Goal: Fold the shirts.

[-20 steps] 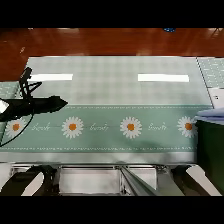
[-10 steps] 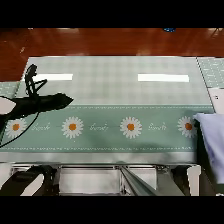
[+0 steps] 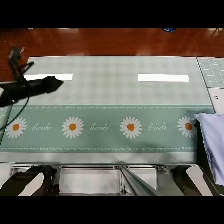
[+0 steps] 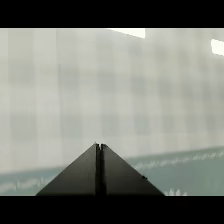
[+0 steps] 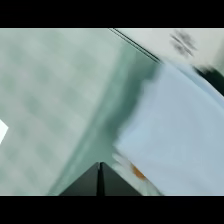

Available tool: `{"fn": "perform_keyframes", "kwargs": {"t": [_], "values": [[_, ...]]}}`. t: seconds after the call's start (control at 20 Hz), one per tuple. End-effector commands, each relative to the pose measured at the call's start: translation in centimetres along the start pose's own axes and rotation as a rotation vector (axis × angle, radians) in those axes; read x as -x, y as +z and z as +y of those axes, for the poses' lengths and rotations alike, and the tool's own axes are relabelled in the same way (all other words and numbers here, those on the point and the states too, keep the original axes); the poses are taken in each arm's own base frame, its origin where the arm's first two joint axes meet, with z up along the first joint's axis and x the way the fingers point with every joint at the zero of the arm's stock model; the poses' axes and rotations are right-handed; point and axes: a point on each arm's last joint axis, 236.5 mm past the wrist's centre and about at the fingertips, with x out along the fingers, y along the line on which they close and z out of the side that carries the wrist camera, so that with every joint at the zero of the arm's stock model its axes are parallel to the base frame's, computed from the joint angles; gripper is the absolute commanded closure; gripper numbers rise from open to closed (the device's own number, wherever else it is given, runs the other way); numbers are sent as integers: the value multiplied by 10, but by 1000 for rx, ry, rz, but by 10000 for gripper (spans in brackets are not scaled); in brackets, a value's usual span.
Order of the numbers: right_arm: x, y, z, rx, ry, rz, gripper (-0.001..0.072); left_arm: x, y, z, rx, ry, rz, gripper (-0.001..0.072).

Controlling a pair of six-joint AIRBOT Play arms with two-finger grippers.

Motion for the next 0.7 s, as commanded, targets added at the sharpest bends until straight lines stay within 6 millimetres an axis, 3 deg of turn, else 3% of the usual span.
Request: {"fn": "perform_keyframes", "kwargs": {"t": [0.0, 0.05, 0.1, 0.15, 0.25, 0.35, 0.45, 0.65], "values": [[-13, 21, 187, 248, 443, -110, 679, 13, 61, -42, -92, -64, -71, 692], [-38, -15, 220, 391, 440, -29, 679, 8, 64, -61, -138, -103, -34, 692], [-65, -58, 236, 566, 395, 56, 679, -2, 56, -73, -171, -130, 25, 692], [-93, -97, 238, 756, 298, 130, 679, -16, 41, -76, -196, -134, 102, 692], [-150, -153, 226, 1066, 60, 207, 680, -49, 4, -45, -208, -15, 249, 692], [-190, -196, 214, 1196, -28, 298, 680, -69, -25, -1, -187, 146, 369, 691], [-219, -226, 196, 1156, -62, 410, 680, -74, -37, 13, -152, 175, 424, 691], [-227, -225, 190, 1153, -92, 414, 679, -71, -34, 20, -137, 185, 423, 691]]}}
